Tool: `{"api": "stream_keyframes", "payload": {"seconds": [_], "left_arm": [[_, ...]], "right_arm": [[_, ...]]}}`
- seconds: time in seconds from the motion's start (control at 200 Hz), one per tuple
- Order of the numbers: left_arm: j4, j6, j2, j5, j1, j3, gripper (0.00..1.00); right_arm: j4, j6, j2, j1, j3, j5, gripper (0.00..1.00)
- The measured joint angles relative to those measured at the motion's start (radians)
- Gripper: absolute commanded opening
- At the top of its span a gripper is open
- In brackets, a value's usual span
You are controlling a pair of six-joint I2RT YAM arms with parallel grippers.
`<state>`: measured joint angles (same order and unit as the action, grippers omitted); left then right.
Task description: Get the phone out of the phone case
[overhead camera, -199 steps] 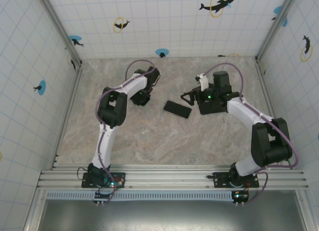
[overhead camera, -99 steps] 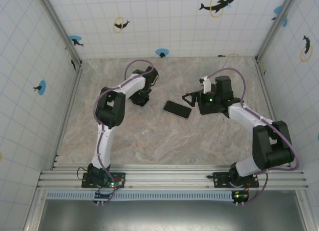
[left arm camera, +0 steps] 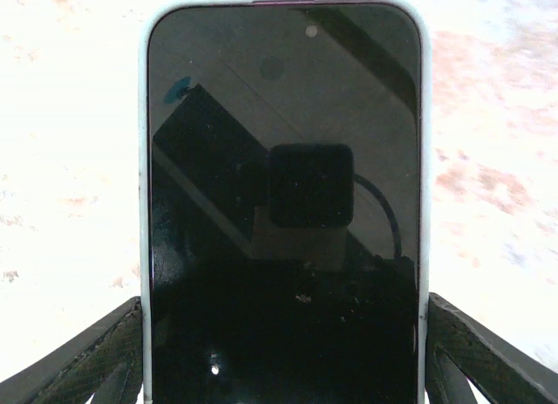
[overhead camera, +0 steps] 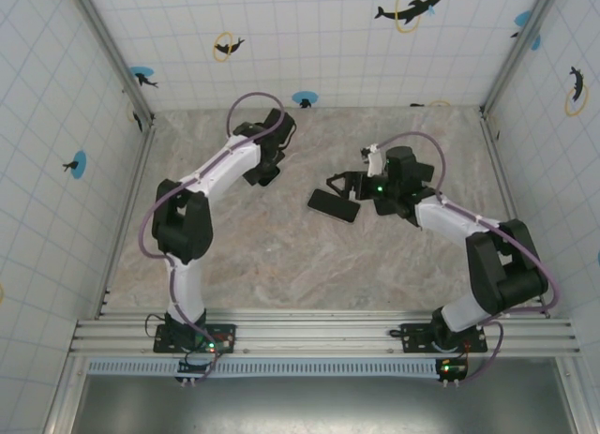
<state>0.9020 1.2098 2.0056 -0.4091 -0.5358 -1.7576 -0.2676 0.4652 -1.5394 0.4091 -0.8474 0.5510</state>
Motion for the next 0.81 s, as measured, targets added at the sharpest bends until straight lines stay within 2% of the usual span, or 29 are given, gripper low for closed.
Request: {"api": "stream_keyframes", "payload": {"seconds": [0.14, 0.455, 0.616, 0.806], "left_arm": [[-0.037, -0.011, -0.064, 0.000, -0.059, 0.035, 0.54], [-0.126, -0.029, -0.179, -0.015, -0.161, 0.120, 0.55], [-0.160, -0.033, -0.202, -0.015, -0.178, 0.154, 0.54], [-0.192, -0.035, -0.209, -0.014, -0.187, 0.175, 0.55]], "right_arm": [[-0.071, 0.059, -0.038, 0.044, -0.010, 0.006, 1.00], [-0.193, 0.191, -0.152, 0.115, -0.080, 0.049, 0.85], [-0.256, 0.244, -0.195, 0.134, -0.116, 0.072, 0.68], [-0.346, 0.325, -0.233, 0.143, -0.121, 0.095, 0.38]]}}
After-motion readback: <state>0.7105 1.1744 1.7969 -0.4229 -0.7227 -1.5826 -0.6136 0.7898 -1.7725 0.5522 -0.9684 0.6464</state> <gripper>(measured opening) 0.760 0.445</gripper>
